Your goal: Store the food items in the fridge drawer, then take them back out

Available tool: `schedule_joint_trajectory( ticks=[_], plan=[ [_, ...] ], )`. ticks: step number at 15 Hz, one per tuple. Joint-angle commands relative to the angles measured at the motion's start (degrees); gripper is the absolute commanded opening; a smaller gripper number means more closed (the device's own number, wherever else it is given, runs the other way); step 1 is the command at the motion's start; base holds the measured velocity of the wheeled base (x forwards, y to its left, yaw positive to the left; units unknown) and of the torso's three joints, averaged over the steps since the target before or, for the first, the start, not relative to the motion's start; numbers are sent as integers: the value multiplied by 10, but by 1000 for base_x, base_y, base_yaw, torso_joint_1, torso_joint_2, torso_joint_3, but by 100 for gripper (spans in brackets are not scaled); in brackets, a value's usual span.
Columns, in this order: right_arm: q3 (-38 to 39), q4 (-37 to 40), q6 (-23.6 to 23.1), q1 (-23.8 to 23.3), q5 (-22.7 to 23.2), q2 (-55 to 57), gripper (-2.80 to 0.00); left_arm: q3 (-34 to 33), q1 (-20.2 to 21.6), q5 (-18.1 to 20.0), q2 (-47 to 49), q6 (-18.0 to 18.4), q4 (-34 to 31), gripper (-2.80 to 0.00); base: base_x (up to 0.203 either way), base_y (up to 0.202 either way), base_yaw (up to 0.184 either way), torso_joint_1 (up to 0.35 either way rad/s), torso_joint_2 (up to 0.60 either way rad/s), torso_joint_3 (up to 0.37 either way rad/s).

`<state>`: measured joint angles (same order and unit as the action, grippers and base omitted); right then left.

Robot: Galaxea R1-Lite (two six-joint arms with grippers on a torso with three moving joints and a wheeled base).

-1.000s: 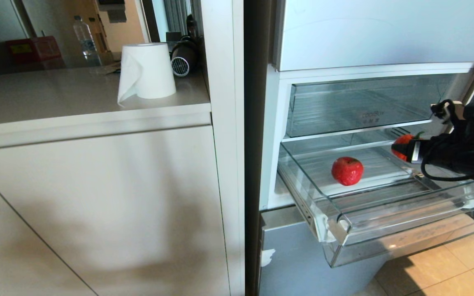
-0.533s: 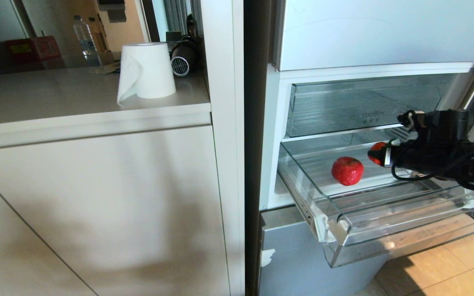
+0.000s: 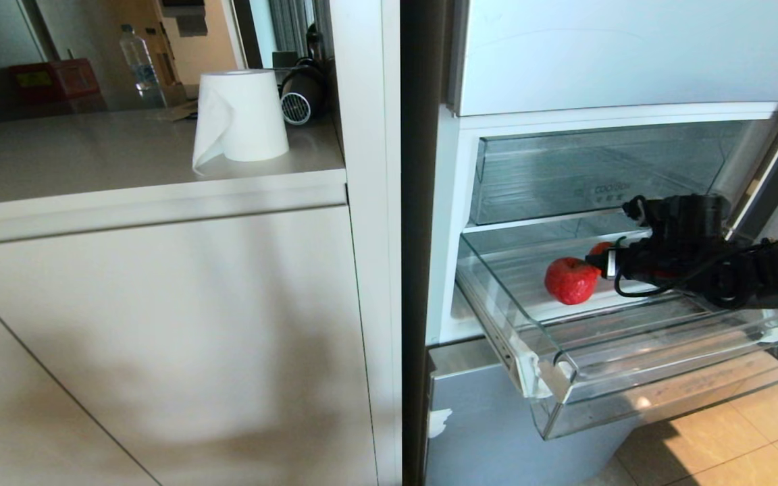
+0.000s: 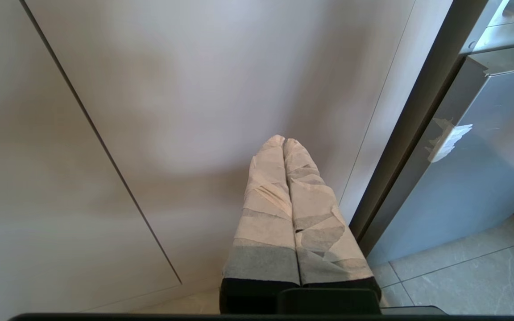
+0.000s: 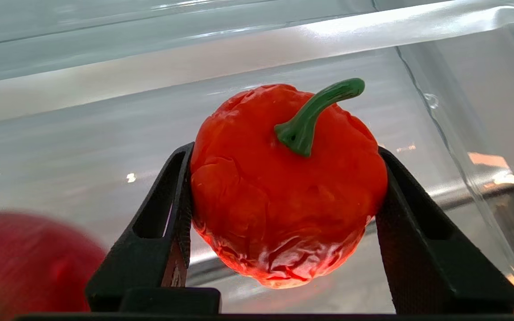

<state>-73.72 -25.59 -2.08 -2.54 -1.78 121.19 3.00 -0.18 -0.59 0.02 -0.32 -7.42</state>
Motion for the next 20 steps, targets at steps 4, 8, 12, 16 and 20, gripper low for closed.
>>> schedule_joint_trajectory(
  ticks=[4,8,12,16,20],
  plan=[
    [-18,-2,0,-1,-5,23,0,0,0,0,0,0,0,-280,0,0,0,0,0,0],
    [-12,-3,1,-1,-24,11,0,0,0,0,0,0,0,-280,0,0,0,0,0,0],
    [-4,-2,4,-1,-24,-9,0,0,0,0,0,0,0,-280,0,0,0,0,0,0],
    [-1,-1,5,0,-24,-57,0,0,0,0,0,0,0,-280,0,0,0,0,0,0],
    [39,1,3,6,-22,-142,0,0,0,0,0,0,0,-280,0,0,0,0,0,0]
  ],
)
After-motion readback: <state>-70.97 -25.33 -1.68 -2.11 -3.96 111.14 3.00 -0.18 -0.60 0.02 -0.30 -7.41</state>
